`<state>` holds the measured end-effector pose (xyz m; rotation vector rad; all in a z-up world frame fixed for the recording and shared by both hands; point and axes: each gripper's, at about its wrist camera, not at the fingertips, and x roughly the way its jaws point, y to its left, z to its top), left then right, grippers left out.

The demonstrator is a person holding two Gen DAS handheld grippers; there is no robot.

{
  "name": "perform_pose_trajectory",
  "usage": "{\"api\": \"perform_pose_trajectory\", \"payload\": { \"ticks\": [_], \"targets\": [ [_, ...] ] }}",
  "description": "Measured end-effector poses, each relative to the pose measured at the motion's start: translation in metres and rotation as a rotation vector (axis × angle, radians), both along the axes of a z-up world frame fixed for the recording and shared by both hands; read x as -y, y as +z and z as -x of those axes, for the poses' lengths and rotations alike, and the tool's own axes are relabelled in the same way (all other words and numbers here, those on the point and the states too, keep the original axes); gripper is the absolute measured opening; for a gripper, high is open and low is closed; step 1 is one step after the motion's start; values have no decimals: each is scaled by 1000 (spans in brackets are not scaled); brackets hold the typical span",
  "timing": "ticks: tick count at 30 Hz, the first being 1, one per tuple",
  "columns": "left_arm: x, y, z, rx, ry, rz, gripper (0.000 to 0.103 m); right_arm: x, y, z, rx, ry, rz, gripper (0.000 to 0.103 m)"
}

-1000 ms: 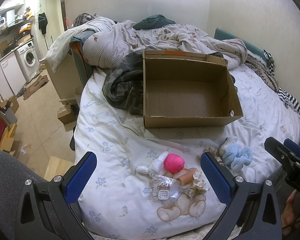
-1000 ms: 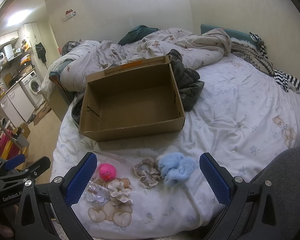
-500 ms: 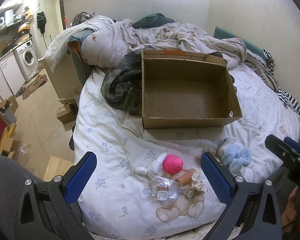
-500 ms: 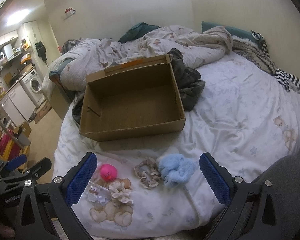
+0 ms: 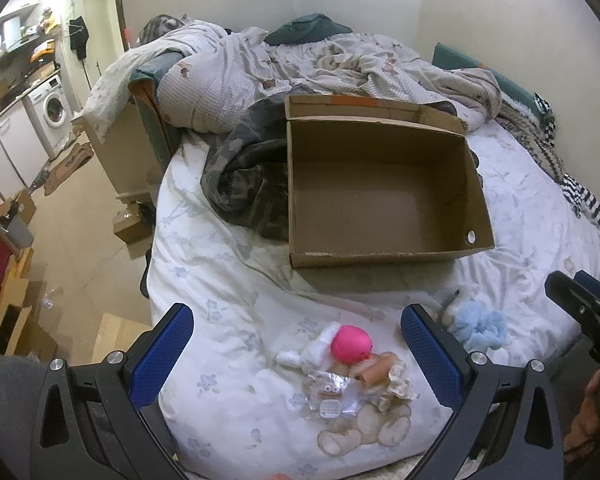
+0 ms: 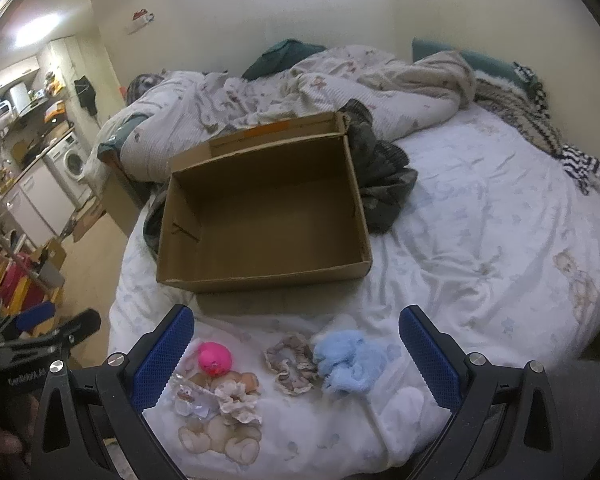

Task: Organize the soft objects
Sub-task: 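Grasp the white sock with the left gripper while the right grasps the blue socks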

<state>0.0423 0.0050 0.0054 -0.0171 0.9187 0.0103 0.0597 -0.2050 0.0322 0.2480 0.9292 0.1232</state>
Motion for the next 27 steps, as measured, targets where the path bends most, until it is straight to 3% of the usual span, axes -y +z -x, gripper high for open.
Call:
{"api": "perform_pose_trajectory", "payload": {
  "ticks": [8,14,19,27],
  "targets": [
    [-24,-6,-40,-99,76,-9,103,13,-13,-36,-92,22,-2,103],
    [-41,-48,-64,-287,142,57,103,14,-29,-58,-159,46,-10,103],
    [-30,-98,-72,-431,93,83,100,17,-59,-66,-251,65,-43,103],
    [-6,-142,-79,-545,-7,80,79,39,-97,-67,-346,7,-161,103]
  ]
}}
